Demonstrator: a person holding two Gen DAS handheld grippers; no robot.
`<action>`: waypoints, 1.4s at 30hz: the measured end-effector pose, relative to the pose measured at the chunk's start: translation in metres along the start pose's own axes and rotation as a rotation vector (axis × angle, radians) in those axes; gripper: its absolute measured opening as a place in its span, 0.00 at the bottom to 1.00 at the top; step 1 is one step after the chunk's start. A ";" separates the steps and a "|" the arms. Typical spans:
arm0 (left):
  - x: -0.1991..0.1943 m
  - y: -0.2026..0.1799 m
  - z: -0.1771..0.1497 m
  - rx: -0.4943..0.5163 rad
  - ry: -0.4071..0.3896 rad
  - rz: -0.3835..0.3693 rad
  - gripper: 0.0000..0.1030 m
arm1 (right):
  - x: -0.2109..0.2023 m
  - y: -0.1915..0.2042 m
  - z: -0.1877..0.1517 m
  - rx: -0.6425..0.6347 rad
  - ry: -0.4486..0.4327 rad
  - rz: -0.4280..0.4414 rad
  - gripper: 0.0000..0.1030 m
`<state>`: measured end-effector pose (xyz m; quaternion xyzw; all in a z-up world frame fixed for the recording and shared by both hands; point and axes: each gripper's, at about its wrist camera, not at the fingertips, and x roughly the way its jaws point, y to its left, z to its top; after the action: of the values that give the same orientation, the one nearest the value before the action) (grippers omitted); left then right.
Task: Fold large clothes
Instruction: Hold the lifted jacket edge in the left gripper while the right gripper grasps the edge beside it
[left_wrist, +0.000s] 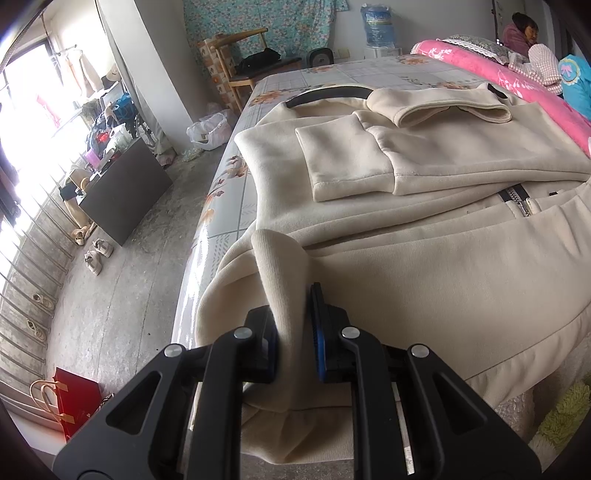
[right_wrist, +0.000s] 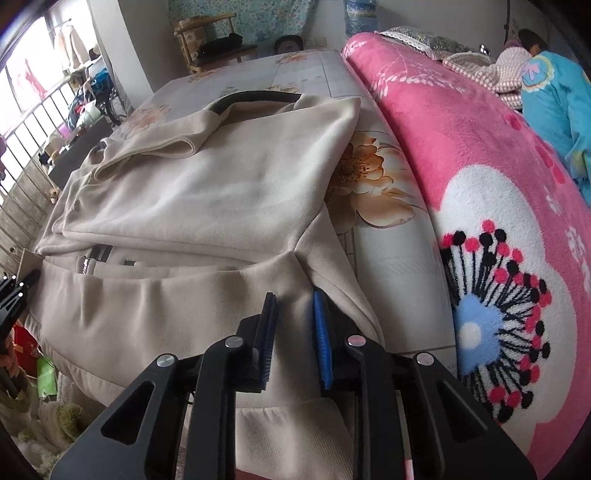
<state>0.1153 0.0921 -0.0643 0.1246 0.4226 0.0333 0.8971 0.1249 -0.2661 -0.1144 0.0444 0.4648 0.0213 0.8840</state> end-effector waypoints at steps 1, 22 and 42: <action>0.000 0.000 0.000 -0.002 0.000 0.000 0.14 | -0.002 0.003 0.000 -0.015 -0.003 -0.018 0.12; -0.001 -0.001 0.000 0.015 0.003 0.012 0.14 | -0.001 0.025 -0.005 -0.175 -0.030 -0.172 0.09; -0.001 -0.001 0.001 0.018 0.006 0.014 0.14 | 0.001 0.027 -0.004 -0.184 -0.027 -0.185 0.10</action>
<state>0.1151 0.0905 -0.0636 0.1356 0.4247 0.0362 0.8944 0.1219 -0.2391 -0.1147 -0.0797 0.4510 -0.0184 0.8888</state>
